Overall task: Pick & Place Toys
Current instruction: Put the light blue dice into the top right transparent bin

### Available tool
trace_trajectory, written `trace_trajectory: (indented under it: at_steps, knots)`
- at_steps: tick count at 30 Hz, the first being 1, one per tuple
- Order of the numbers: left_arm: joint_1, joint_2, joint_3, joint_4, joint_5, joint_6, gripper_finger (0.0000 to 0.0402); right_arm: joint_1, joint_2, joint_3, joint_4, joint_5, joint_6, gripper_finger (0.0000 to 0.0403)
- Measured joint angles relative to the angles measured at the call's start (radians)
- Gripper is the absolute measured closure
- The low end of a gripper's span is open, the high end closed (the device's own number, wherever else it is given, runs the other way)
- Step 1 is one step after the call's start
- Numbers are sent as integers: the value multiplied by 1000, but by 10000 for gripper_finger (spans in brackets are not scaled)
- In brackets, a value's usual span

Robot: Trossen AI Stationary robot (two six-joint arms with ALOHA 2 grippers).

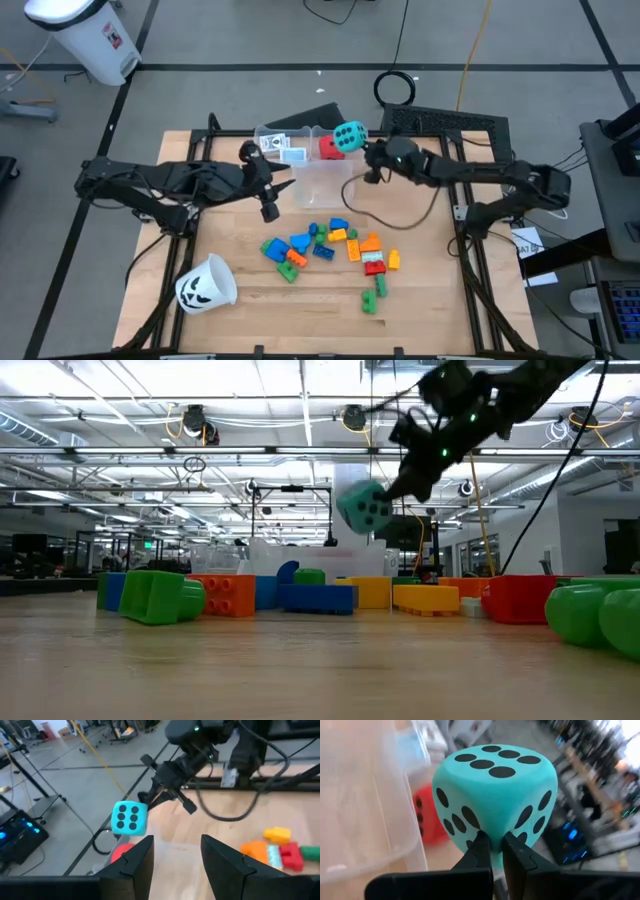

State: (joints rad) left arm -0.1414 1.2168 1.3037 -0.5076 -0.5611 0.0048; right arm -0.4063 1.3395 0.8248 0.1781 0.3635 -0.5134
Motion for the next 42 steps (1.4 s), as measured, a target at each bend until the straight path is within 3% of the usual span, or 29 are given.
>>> trace_trajectory:
  at_steps: [3,8,20,24,35,39,42]
  knots:
    - [20,1,0,-28,1,-6,234,-59,58,1,41,-55,36,400]
    - [45,1,0,-53,1,-14,234,-72,133,0,30,-49,70,401]
    - [64,1,0,-50,5,-35,233,-70,144,0,25,-21,124,400]
    - [63,1,0,-50,5,-40,233,-70,140,0,13,-25,175,367]
    - [63,1,-1,-50,6,-60,233,-32,91,0,-6,-22,180,211]
    - [63,1,-2,-51,5,-60,234,-6,23,-1,83,2,186,188]
    - [65,1,-2,-51,5,-60,234,-33,-5,39,122,-16,189,204]
